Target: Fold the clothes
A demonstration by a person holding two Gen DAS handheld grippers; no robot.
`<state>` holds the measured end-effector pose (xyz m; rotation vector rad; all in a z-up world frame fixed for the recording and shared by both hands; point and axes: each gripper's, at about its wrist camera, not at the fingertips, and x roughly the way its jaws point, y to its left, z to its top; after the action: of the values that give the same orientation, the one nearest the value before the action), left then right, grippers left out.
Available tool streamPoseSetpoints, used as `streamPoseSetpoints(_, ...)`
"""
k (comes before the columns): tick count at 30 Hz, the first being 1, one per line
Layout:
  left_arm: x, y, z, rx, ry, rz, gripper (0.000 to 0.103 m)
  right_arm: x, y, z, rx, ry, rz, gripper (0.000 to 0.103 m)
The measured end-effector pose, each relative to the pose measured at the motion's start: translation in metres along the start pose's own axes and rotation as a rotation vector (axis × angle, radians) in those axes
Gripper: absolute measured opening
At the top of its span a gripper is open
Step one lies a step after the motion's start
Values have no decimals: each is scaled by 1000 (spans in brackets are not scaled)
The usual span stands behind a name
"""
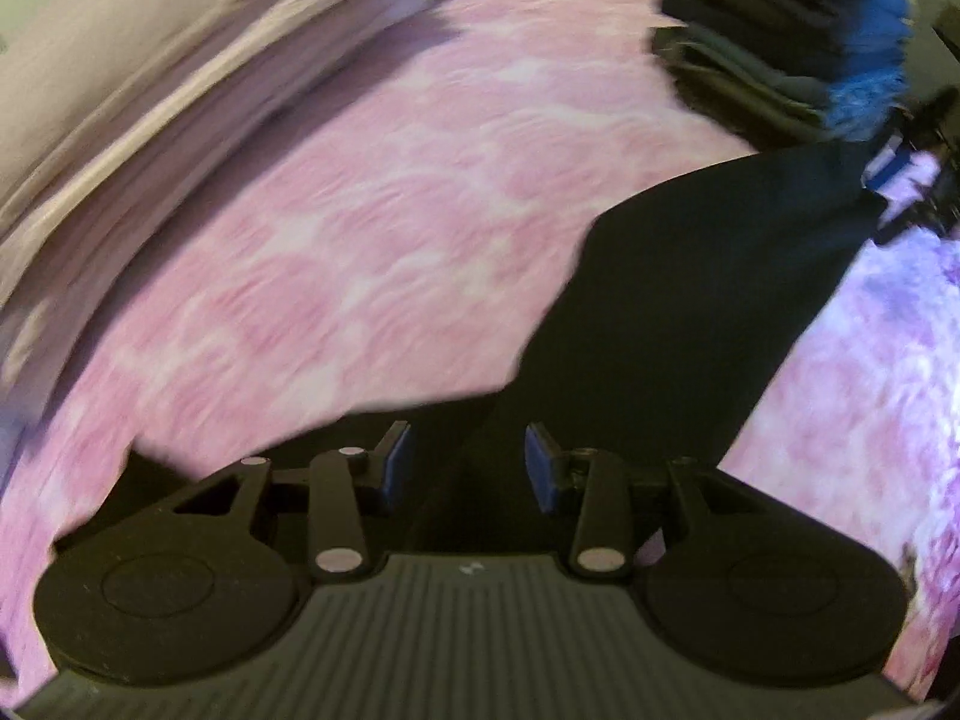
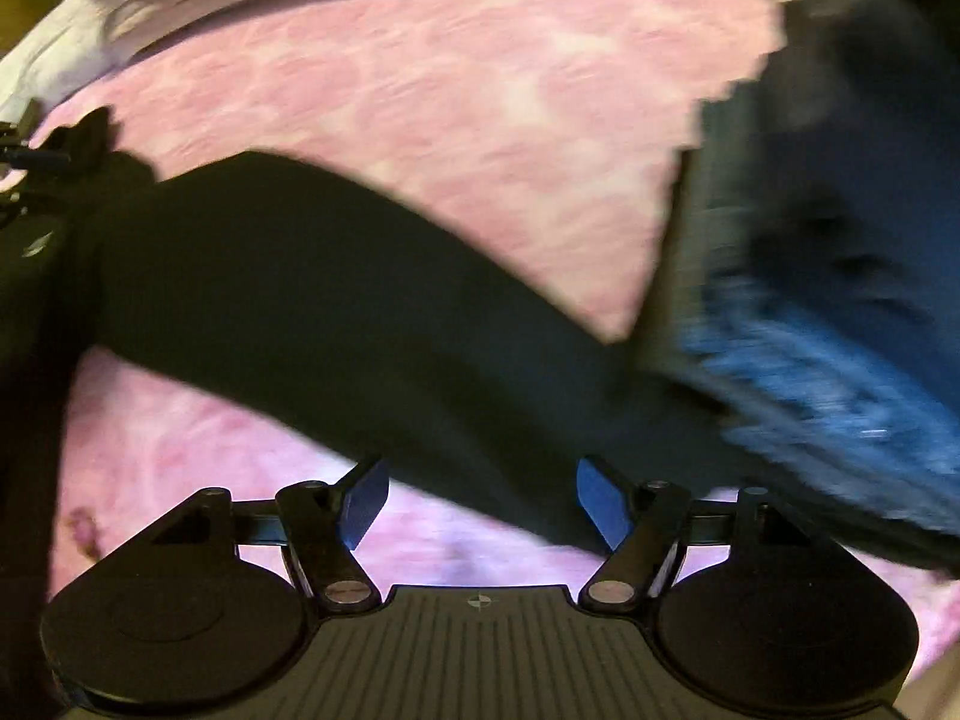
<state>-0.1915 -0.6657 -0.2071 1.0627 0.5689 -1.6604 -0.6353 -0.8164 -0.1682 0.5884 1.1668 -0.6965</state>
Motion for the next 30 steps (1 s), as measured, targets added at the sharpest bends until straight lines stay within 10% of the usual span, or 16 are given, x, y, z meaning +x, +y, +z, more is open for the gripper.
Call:
streamPoseSetpoints(13, -55, 51, -45, -245, 103, 305, 37, 43, 159, 82, -202, -63, 273, 73)
streamPoseSetpoints(22, 9, 182, -63, -233, 72, 186, 37, 131, 298, 209, -356, -185, 362, 73)
streamPoseSetpoints(30, 95, 223, -63, -273, 125, 2, 25, 226, 377, 272, -437, -95, 325, 72)
